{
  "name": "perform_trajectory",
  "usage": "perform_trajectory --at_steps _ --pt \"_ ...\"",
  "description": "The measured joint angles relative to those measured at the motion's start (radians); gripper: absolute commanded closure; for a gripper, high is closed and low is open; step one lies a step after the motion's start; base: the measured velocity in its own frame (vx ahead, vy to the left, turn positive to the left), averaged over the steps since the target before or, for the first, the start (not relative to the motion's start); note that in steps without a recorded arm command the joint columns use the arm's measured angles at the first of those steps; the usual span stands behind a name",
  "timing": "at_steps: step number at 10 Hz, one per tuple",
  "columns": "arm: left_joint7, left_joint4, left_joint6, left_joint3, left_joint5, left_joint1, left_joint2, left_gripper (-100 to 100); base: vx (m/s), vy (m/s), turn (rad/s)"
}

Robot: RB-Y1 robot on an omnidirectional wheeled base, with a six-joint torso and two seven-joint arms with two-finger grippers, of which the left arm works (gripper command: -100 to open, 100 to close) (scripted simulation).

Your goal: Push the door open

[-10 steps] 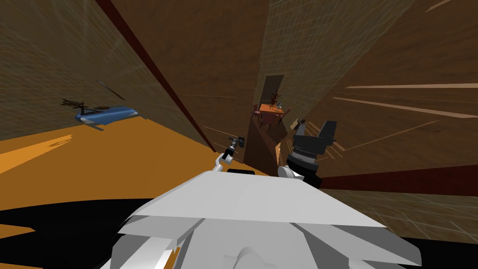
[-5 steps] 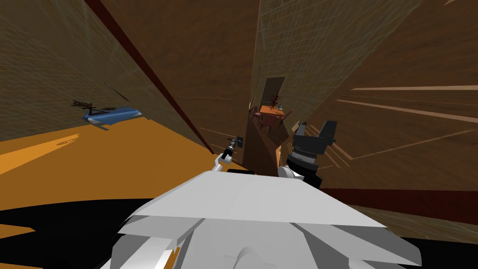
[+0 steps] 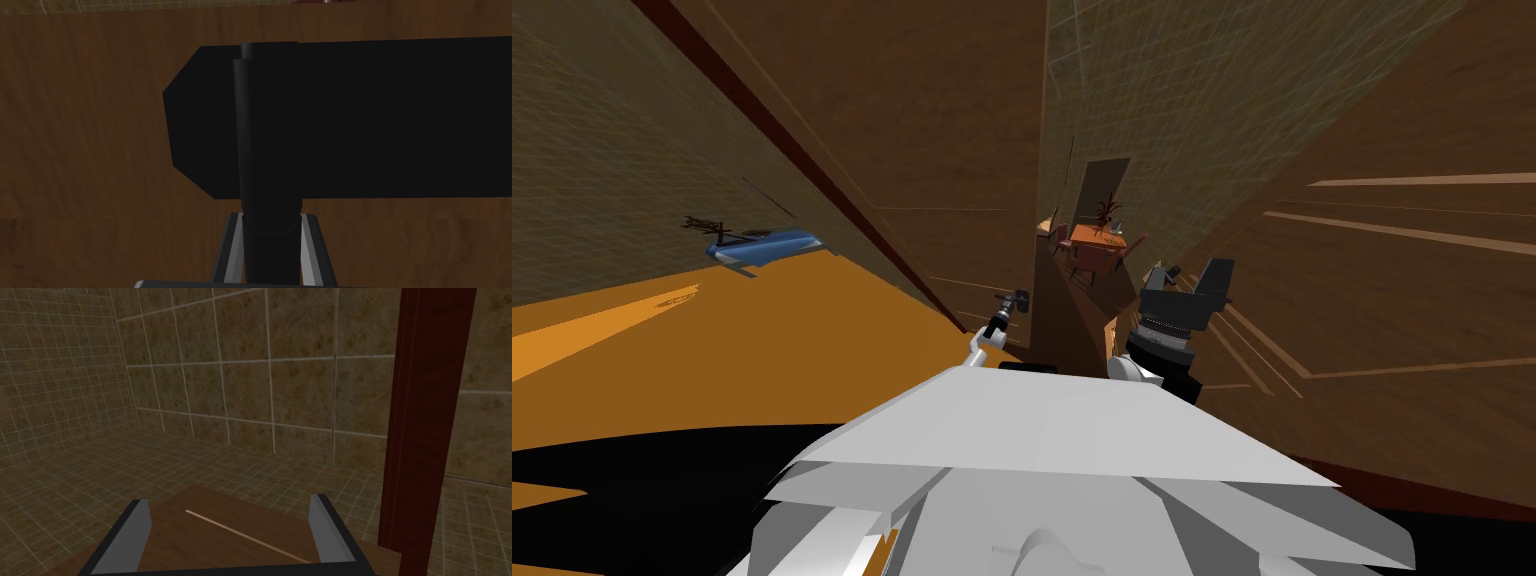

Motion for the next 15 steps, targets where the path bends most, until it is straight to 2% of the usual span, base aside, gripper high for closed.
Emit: perform_trajectory --at_steps 4,5,6,9,10,12,14,15 --pt "-0.011 0.017 -0.002 0.039 0.001 -0.009 -0.007 100 0.088 -0.089 0.057" --pt "-0.014 0.008 0.007 0.049 0.001 -0.005 -0.009 100 0.074 -0.093 0.056" --pt "-0.014 0.019 0.006 0.059 0.004 -0.013 -0.007 100 0.09 -0.084 0.047" --pt "-0.014 0.046 -0.013 0.088 0.007 -0.022 -0.005 100 0.096 -0.095 0.052" --pt "-0.019 0.037 -0.005 0.099 0.006 -0.018 -0.01 100 0.09 -0.09 0.073" --pt "-0.024 0.052 -0.01 0.12 0.007 -0.028 -0.015 100 0.105 -0.094 0.065" --pt "-0.032 0.036 0.009 0.144 0.007 -0.022 -0.02 100 0.122 -0.128 0.061" --pt "-0.032 0.044 0.006 0.156 0.01 -0.028 -0.017 100 0.121 -0.132 0.066"
